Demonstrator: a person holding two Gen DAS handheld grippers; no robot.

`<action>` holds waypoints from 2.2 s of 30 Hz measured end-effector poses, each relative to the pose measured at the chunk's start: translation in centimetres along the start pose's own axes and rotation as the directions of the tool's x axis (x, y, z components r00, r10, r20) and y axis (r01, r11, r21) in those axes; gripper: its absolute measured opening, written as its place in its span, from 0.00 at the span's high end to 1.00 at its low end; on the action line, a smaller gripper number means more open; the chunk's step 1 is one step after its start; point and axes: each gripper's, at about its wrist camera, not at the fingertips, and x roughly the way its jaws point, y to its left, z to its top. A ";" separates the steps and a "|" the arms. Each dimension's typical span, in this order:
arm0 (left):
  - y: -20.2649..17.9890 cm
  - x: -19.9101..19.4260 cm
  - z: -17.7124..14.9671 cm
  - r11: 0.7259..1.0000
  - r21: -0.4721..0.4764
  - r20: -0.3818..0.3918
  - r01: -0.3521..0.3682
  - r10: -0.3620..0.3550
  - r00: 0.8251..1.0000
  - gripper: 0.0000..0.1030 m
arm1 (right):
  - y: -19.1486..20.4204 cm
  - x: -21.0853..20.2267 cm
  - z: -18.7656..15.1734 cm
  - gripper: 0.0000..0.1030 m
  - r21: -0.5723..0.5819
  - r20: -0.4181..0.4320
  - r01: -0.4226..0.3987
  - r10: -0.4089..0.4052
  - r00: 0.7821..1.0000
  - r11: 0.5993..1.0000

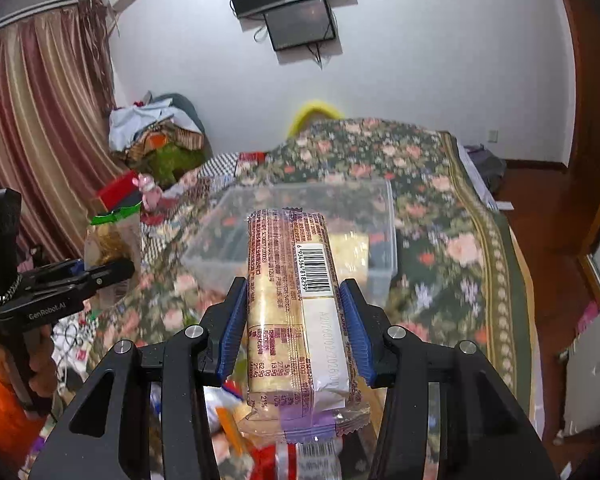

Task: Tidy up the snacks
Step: 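Lower both held snacks into the clear box and open both tools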

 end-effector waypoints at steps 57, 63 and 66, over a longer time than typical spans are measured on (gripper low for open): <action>-0.7 7.9 5.7 1.000 0.010 -0.079 -0.016 0.017 0.997 0.39 | 0.9 8.0 5.2 0.51 -0.057 -0.091 0.063 -0.068 0.994 0.996; -0.7 4.1 4.7 0.999 0.027 -0.048 -0.029 0.031 0.998 0.33 | 0.7 4.2 4.6 0.46 -0.063 -0.050 0.076 -0.079 0.996 0.995; -0.5 2.8 3.5 0.999 0.038 -0.056 -0.038 0.040 0.998 0.31 | 0.3 2.4 4.1 0.46 -0.059 -0.032 0.083 -0.085 0.996 0.995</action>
